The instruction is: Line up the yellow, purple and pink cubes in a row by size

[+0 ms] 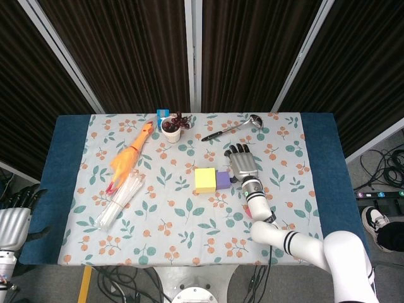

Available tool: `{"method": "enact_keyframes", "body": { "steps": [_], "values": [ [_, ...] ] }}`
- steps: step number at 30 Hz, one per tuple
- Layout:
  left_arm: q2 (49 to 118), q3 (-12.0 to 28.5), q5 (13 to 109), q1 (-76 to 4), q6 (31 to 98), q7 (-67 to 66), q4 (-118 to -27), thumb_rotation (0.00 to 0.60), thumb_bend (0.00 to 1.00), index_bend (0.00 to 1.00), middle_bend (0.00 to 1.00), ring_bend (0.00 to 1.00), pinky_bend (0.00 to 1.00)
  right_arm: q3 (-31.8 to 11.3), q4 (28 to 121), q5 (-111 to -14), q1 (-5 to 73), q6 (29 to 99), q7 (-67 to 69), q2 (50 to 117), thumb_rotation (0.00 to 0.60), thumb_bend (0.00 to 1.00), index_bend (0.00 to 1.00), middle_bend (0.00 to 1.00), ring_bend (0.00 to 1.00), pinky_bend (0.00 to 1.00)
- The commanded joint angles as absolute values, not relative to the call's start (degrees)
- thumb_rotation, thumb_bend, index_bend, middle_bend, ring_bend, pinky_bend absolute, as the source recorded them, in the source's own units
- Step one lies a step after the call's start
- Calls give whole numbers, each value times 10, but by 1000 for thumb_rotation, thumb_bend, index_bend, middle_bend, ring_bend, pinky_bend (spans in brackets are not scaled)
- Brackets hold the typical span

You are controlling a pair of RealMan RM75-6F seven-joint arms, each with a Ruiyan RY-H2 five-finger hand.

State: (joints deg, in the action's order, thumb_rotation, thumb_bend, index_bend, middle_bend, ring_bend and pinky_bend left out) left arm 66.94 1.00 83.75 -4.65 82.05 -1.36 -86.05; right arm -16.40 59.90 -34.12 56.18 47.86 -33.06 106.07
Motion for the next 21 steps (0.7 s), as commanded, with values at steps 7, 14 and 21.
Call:
{"method": "enact_keyframes", "body": {
  "steps": [7, 14, 21],
  "values": [
    [671, 9, 840, -45, 823, -11, -857, 600, 0, 214, 193, 115, 168, -169, 598, -340, 562, 484, -334, 1069, 600, 0, 244, 94, 0, 0],
    [673, 8, 840, -45, 822, -9, -854, 600, 0, 214, 193, 116, 168, -166, 606, -350, 554, 491, -336, 1060, 600, 0, 244, 93, 0, 0],
    [671, 11, 844, -47, 824, -10, -856, 600, 0, 214, 193, 115, 168, -147, 732, -408, 507, 515, -304, 963, 600, 6, 244, 93, 0, 0]
  ]
}}
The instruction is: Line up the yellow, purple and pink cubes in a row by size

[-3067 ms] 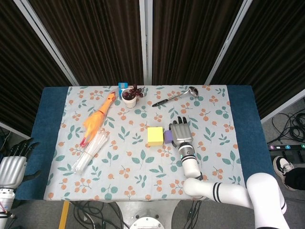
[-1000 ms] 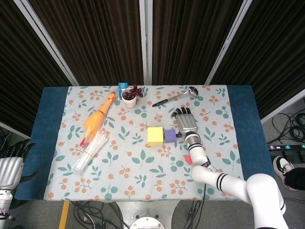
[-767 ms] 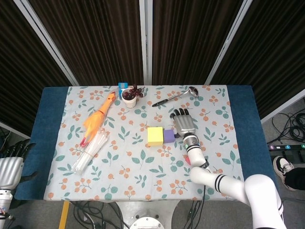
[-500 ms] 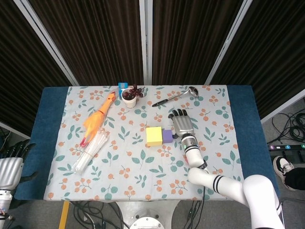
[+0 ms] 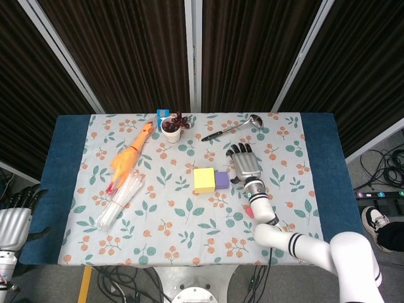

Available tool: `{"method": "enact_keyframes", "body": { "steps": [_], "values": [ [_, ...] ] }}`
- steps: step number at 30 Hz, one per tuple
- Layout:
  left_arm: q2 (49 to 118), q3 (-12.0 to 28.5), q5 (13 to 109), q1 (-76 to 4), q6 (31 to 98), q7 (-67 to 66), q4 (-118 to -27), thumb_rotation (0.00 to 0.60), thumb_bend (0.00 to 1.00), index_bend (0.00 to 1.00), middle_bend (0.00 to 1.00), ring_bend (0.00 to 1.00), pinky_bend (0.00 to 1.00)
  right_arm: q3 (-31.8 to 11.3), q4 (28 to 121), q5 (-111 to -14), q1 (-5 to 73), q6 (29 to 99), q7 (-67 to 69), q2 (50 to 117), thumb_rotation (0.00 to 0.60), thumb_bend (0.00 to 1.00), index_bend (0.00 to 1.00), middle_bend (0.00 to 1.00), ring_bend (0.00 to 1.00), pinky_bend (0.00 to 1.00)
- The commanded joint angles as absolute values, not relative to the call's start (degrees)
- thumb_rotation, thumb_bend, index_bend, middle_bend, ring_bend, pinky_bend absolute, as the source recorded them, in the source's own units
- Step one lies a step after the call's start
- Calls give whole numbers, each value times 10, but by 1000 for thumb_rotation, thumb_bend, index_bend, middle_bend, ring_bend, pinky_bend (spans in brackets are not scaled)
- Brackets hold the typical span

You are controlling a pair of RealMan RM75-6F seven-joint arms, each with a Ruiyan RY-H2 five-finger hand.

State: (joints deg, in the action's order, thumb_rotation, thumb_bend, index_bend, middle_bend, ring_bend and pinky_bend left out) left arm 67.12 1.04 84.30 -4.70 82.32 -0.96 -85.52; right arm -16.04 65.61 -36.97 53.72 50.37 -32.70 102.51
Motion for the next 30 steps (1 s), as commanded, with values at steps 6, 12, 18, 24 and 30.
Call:
{"method": "enact_keyframes", "body": {
  "steps": [6, 12, 18, 24, 30],
  "values": [
    [666, 11, 847, -49, 827, -18, -866, 600, 0, 214, 193, 115, 169, -95, 880, -528, 450, 457, -219, 810, 600, 71, 243, 92, 0, 0],
    [662, 12, 853, -50, 832, -34, -883, 600, 0, 214, 193, 115, 169, -36, 910, -690, 411, 438, -137, 735, 600, 84, 245, 95, 0, 0],
    [658, 12, 859, -51, 836, -45, -897, 600, 0, 214, 193, 115, 168, 5, 876, -808, 393, 470, -97, 744, 600, 85, 245, 108, 0, 0],
    [656, 10, 856, -46, 841, -51, -903, 600, 0, 213, 193, 116, 168, 25, 836, -853, 389, 483, -101, 777, 600, 89, 245, 109, 0, 0],
    [656, 8, 856, -42, 844, -47, -902, 600, 0, 213, 193, 116, 168, 29, 811, -863, 381, 499, -120, 801, 600, 125, 265, 109, 0, 0]
  ]
}}
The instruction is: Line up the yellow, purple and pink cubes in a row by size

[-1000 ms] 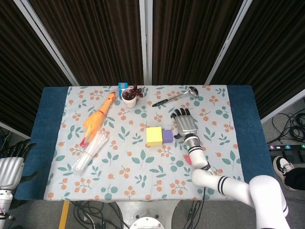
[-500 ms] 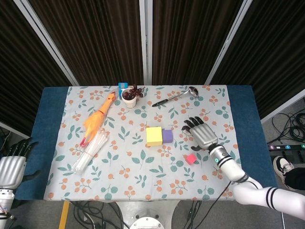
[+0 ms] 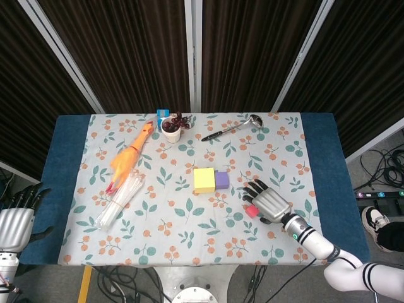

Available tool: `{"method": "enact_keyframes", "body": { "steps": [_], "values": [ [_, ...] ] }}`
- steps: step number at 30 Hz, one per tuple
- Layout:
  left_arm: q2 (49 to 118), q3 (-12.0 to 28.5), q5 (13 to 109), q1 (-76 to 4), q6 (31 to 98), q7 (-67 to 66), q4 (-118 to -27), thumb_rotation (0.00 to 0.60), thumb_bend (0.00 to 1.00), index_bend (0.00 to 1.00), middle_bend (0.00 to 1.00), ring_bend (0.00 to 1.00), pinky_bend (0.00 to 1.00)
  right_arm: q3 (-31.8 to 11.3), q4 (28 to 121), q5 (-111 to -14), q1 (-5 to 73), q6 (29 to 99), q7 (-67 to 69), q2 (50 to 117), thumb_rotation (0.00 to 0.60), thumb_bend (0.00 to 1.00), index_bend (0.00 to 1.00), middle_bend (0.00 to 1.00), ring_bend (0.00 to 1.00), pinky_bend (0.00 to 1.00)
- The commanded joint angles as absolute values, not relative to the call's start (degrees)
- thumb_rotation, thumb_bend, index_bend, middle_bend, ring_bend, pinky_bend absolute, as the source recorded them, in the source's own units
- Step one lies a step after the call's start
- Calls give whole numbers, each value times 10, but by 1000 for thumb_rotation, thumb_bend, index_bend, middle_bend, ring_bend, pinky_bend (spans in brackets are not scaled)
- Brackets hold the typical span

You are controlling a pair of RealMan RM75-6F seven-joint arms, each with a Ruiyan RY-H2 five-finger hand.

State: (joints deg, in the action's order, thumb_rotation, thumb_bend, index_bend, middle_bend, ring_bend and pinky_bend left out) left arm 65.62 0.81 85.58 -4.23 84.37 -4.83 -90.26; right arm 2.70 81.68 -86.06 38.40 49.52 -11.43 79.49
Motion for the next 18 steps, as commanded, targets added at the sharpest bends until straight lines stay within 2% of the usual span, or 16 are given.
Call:
{"method": "enact_keyframes", "body": {
  "steps": [1, 15, 18],
  "values": [
    [657, 8, 857, -42, 844, -47, -901, 600, 0, 214, 193, 115, 169, 29, 809, -862, 379, 501, -121, 803, 600, 138, 272, 109, 0, 0],
    [660, 7, 858, -40, 846, -39, -893, 600, 0, 213, 193, 115, 168, 17, 785, -844, 368, 510, -120, 834, 600, 195, 389, 135, 0, 0],
    [661, 6, 857, -39, 846, -36, -890, 600, 0, 214, 193, 115, 169, 12, 782, -836, 364, 514, -122, 838, 600, 227, 463, 155, 0, 0]
  ]
}}
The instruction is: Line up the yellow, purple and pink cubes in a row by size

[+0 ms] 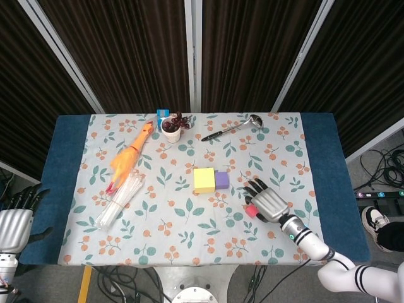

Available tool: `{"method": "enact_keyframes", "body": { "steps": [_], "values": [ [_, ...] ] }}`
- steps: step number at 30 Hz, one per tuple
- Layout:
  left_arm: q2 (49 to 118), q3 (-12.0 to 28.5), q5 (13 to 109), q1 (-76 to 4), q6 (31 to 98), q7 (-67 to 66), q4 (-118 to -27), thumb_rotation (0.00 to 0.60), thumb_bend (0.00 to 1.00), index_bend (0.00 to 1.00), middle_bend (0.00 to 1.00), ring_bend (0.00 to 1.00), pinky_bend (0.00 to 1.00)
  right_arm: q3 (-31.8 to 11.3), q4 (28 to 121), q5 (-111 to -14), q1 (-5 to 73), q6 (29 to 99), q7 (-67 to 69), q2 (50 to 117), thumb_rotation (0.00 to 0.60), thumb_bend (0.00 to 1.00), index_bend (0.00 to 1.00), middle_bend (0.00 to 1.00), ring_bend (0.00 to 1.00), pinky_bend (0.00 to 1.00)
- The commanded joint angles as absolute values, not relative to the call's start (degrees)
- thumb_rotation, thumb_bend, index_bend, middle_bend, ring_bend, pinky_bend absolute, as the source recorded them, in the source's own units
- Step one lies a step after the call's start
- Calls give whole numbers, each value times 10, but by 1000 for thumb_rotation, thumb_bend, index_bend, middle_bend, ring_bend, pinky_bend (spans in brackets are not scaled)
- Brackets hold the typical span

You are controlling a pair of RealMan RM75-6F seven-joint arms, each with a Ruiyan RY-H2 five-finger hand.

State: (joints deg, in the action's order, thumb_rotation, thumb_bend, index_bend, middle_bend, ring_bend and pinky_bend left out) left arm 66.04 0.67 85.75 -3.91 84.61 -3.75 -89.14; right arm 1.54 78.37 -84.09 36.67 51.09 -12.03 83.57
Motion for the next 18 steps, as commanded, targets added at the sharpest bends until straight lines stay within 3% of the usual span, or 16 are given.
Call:
{"method": "enact_keyframes", "body": {
  "steps": [1, 6, 18],
  "values": [
    [661, 6, 857, -38, 846, -36, -889, 600, 0, 214, 193, 115, 168, 9, 782, -832, 363, 517, -123, 839, 600, 236, 505, 166, 0, 0],
    [662, 6, 856, -39, 844, -31, -884, 600, 0, 214, 193, 116, 168, -22, 794, -786, 355, 527, -115, 836, 600, 240, 575, 179, 0, 0],
    [666, 7, 861, -42, 842, -24, -876, 600, 0, 214, 193, 116, 168, -121, 795, -563, 393, 526, -248, 907, 600, 225, 580, 168, 0, 0]
  ]
}}
